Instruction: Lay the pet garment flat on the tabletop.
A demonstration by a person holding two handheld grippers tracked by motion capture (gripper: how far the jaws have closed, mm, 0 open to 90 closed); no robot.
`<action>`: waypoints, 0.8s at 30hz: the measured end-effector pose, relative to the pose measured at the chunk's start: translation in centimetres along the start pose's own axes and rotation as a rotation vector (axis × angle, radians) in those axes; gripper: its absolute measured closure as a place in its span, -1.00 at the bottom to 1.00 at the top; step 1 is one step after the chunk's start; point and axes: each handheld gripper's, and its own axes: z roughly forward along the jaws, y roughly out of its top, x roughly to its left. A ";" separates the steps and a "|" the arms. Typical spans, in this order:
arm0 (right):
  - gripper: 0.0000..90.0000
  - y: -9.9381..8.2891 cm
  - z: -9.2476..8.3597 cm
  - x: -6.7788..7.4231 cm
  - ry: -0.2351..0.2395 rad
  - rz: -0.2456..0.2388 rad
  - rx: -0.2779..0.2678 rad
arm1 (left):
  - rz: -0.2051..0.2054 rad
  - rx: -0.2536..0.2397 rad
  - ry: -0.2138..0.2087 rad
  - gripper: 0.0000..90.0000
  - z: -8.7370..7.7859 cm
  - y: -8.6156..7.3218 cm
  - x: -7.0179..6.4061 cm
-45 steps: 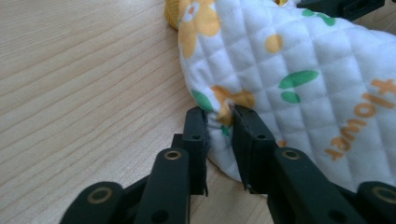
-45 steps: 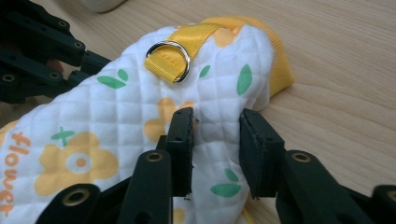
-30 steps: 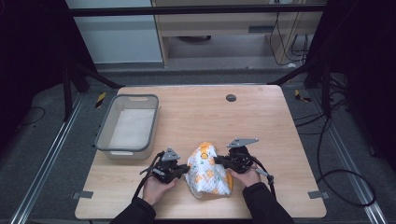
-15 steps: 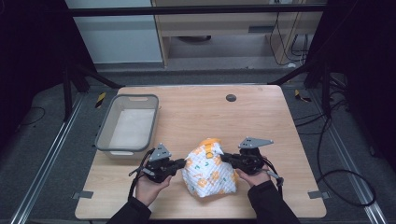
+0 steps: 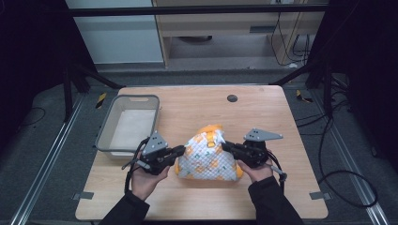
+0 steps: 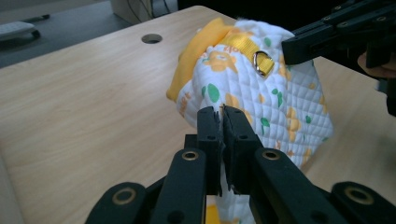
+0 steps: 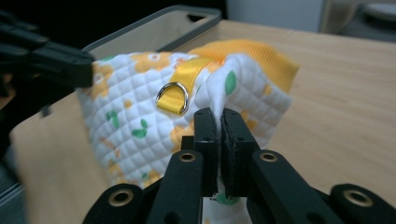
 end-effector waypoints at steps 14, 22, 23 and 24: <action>0.56 -0.3 4.3 -3.0 -0.254 -0.026 0.030 | -0.117 0.013 0.183 0.03 4.9 -0.6 3.8; 0.28 -1.5 -0.7 -2.6 -0.199 -0.044 0.028 | -0.079 0.020 0.163 -0.18 1.1 -2.7 3.2; 0.25 -1.9 -1.1 -2.5 -0.197 -0.045 0.034 | -0.079 0.020 0.163 -0.18 1.1 -2.7 3.2; 0.23 -2.2 -1.5 -2.4 -0.193 -0.046 0.039 | -0.073 0.032 0.156 -0.19 0.7 -3.6 2.9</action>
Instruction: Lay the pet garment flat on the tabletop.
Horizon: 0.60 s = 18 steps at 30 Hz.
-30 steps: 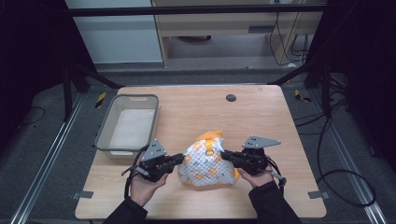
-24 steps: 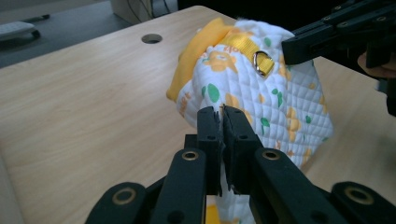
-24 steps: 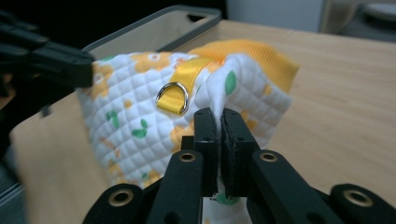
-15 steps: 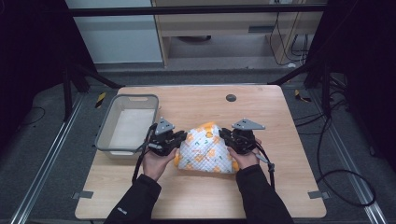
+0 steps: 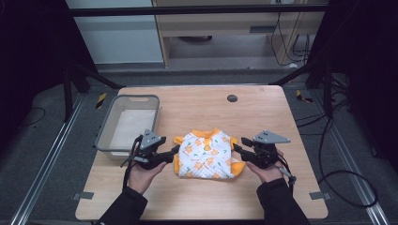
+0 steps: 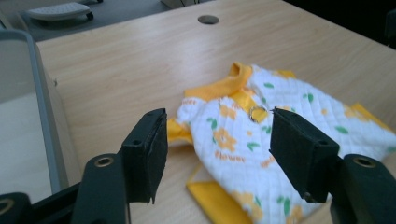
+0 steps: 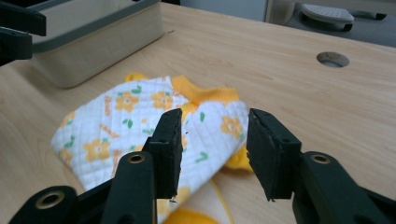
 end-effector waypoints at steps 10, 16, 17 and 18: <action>0.09 -3.1 -1.4 0.7 0.053 -0.027 0.056 | 0.023 0.068 -0.031 -0.23 -0.5 -4.4 -0.6; 0.10 -4.7 -1.0 1.4 0.091 -0.044 0.102 | 0.031 0.119 -0.046 -0.23 0.2 -5.7 -0.8; 0.10 -4.7 -1.0 1.4 0.091 -0.044 0.102 | 0.031 0.119 -0.046 -0.23 0.2 -5.7 -0.8; 0.11 -5.1 -0.8 1.6 0.097 -0.059 0.116 | 0.040 0.128 -0.055 -0.23 0.5 -5.8 -1.0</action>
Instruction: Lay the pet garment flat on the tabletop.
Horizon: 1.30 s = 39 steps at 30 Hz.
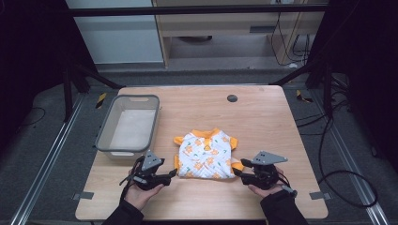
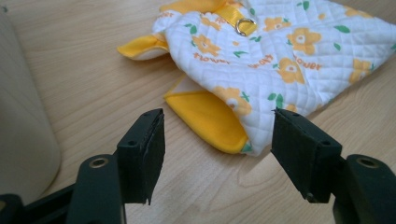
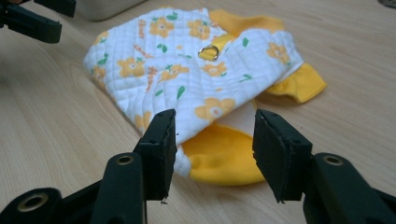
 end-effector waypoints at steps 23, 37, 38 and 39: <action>0.30 -1.5 3.0 1.3 0.057 -0.043 0.119 | 0.102 0.133 -0.060 0.01 3.8 -0.5 -2.0; 0.80 -1.1 3.4 1.5 0.091 -0.030 0.158 | 0.085 0.161 -0.067 0.75 3.9 -0.2 -1.3; 0.80 -1.1 3.3 1.4 0.095 -0.027 0.157 | 0.085 0.161 -0.067 0.76 3.9 -0.2 -1.3; 0.80 -1.0 3.2 1.4 0.095 -0.024 0.151 | 0.077 0.159 -0.086 0.79 3.7 -0.1 -1.3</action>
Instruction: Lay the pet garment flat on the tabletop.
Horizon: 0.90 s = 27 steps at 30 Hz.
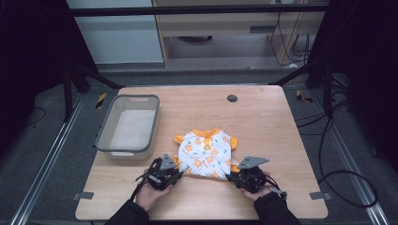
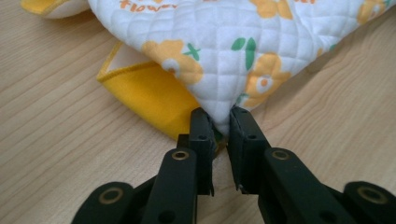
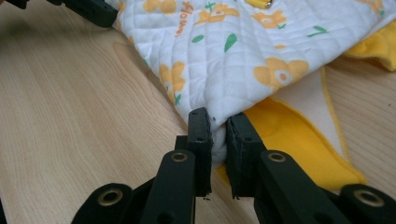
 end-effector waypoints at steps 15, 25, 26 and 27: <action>0.82 1.7 -4.3 0.7 0.088 0.053 -0.169 | -0.005 -0.153 -0.086 0.84 -7.3 0.9 -1.2; 0.80 5.9 -2.5 -1.4 0.050 0.185 -0.163 | -0.156 -0.108 -0.072 0.82 -5.9 4.5 2.6; 0.80 6.2 -1.6 -2.0 0.029 0.204 -0.153 | -0.169 -0.096 -0.057 0.82 -5.0 4.7 3.1; 0.80 6.3 -0.7 -2.6 0.004 0.214 -0.139 | -0.183 -0.090 -0.042 0.82 -4.2 4.8 3.6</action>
